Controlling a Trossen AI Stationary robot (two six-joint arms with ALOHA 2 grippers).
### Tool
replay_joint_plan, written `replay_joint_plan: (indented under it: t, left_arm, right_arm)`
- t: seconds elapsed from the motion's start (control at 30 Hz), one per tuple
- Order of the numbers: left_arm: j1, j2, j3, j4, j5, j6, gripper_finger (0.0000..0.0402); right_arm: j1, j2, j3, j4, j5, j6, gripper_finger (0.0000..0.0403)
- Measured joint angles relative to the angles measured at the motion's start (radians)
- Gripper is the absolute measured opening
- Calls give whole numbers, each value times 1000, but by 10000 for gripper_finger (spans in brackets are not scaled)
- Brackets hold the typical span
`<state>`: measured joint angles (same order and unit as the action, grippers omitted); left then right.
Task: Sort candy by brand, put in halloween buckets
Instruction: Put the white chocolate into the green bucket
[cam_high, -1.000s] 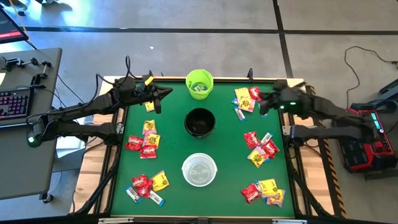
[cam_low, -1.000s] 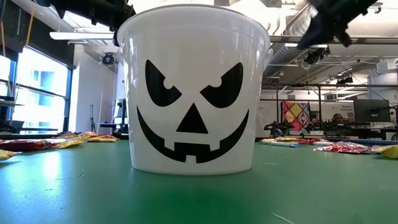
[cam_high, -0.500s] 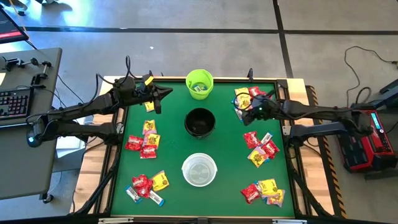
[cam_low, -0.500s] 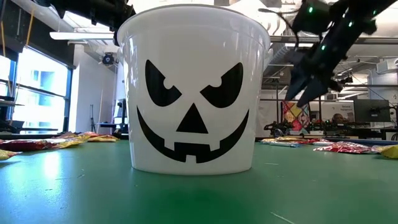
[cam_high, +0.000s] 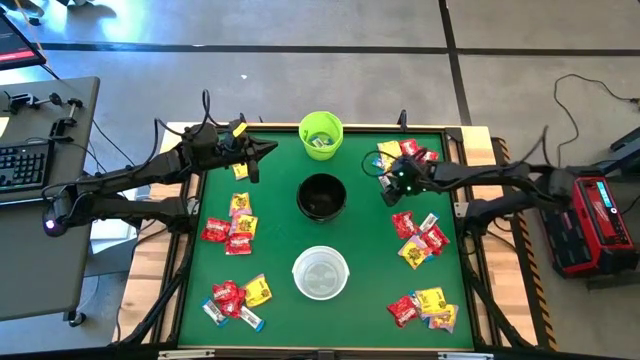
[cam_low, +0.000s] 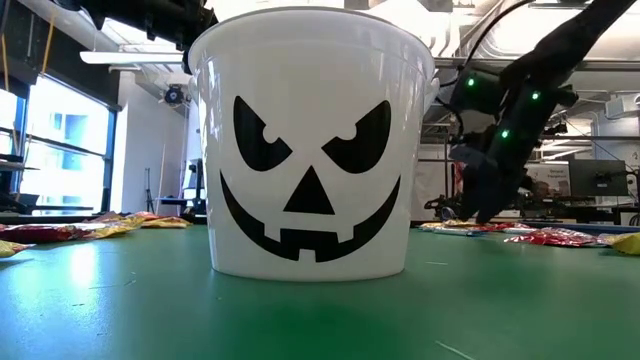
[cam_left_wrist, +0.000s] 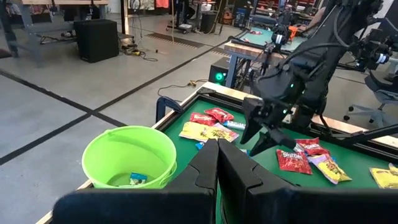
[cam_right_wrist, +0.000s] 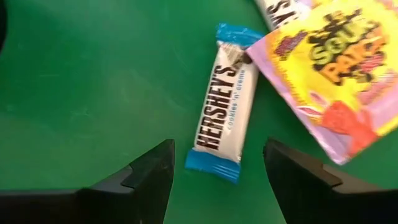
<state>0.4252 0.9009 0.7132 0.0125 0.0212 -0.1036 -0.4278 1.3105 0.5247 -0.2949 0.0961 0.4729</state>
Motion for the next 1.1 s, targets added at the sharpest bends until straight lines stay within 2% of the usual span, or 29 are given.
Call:
replay_joint_plan:
  t: [0.33,0.43,0.63,0.73,0.93,1.1]
  left_arm:
    - [0,0,0,-27,0,-16,0]
    - [0,0,0,-40,0,-17,0]
    - [-1,0,0,-45,-1,-24,0]
    - [-1,0,0,-45,-1,-24,0]
    - [-1,0,0,-45,-2,-18,0]
    - [0,0,0,-45,-4,-17,0]
  right_arm:
    - [2,109,5,24,10,50,224]
    - [1,110,5,-1,15,55,192]
    - [0,105,6,-47,17,61,83]
    - [0,81,6,-71,-19,56,44]
    - [2,16,58,-219,-45,39,26]
    - [3,-21,108,-257,-47,18,18]
